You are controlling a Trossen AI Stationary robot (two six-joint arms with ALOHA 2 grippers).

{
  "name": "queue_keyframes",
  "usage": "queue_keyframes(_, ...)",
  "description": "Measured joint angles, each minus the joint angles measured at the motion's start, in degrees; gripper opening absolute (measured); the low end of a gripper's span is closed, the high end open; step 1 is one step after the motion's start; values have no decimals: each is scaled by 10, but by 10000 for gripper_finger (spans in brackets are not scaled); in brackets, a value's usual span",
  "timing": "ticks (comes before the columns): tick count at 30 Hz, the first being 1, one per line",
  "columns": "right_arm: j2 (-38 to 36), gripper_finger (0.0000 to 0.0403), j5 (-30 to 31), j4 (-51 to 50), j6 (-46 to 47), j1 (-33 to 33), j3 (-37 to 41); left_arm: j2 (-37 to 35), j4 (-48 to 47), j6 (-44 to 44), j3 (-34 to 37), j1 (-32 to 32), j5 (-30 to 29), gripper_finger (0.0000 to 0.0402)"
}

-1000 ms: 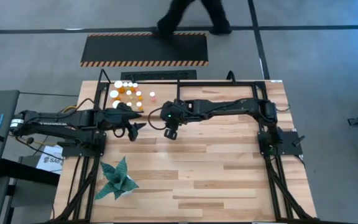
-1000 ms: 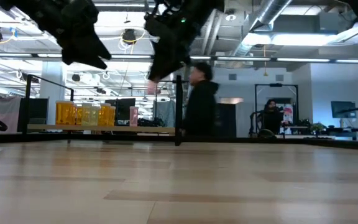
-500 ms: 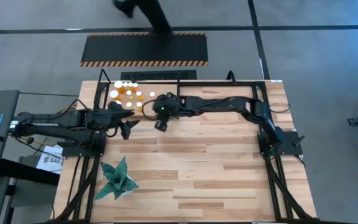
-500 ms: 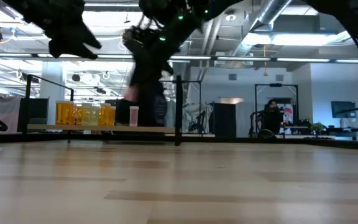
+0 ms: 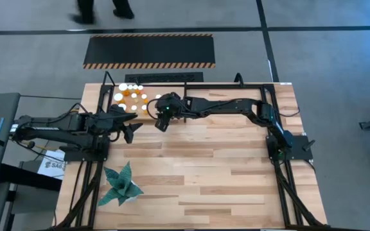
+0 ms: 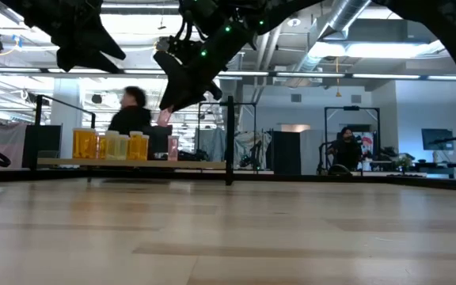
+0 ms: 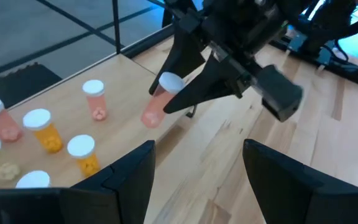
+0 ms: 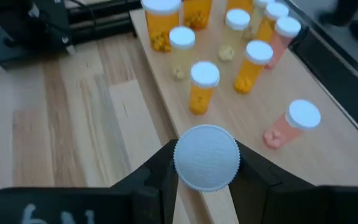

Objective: Pick and place medicine bottles onto shelf by color
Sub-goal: Put the pink pill bottle aligned with the other pink pill bottle on the shelf

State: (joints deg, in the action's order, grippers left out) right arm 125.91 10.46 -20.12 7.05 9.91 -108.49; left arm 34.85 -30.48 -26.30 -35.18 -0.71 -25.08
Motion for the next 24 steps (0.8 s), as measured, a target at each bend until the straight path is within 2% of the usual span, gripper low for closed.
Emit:
queue_keyframes(5,0,140,0,2,-6,0,0,0,-3,-1,0,0,0,229)
queue_keyframes(16,0,138,1,48,-102,15,0,0,-5,-1,0,0,0,229)
queue_keyframes(20,0,138,2,52,-82,24,0,0,-5,-1,0,0,0,229)
queue_keyframes(24,0,135,2,47,1,20,0,0,-7,-1,0,0,0,229)
